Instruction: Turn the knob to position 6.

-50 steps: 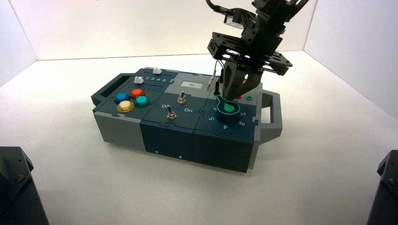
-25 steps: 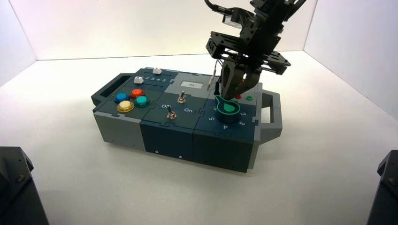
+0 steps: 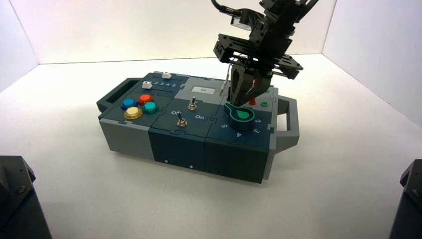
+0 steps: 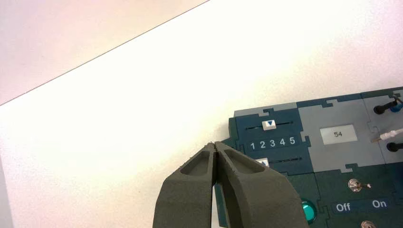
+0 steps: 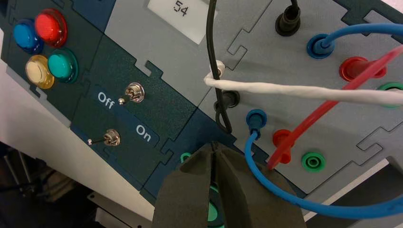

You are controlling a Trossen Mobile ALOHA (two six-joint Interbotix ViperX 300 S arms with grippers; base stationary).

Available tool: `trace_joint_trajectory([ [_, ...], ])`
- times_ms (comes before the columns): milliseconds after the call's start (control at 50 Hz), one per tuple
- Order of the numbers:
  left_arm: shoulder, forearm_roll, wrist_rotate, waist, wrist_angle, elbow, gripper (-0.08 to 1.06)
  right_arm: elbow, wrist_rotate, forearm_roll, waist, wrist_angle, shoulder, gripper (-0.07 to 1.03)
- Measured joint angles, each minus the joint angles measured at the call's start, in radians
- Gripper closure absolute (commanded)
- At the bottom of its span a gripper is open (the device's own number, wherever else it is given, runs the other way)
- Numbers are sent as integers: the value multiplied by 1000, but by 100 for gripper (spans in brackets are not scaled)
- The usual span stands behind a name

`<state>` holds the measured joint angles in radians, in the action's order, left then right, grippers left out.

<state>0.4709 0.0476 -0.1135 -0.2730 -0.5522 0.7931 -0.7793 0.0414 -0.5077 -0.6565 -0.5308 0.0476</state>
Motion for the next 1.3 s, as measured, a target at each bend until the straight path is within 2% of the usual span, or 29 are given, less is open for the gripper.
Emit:
trace_joint_trajectory([
  [600, 0, 0, 0, 0, 5, 0, 101, 0, 0, 5, 2, 0, 3, 99],
  [1120, 3, 0, 0, 0, 17, 14, 101, 52, 0, 78, 9, 8, -37, 99],
  [1300, 26, -2, 0, 0, 21, 29, 101, 72, 0, 118, 9, -3, -69, 99],
])
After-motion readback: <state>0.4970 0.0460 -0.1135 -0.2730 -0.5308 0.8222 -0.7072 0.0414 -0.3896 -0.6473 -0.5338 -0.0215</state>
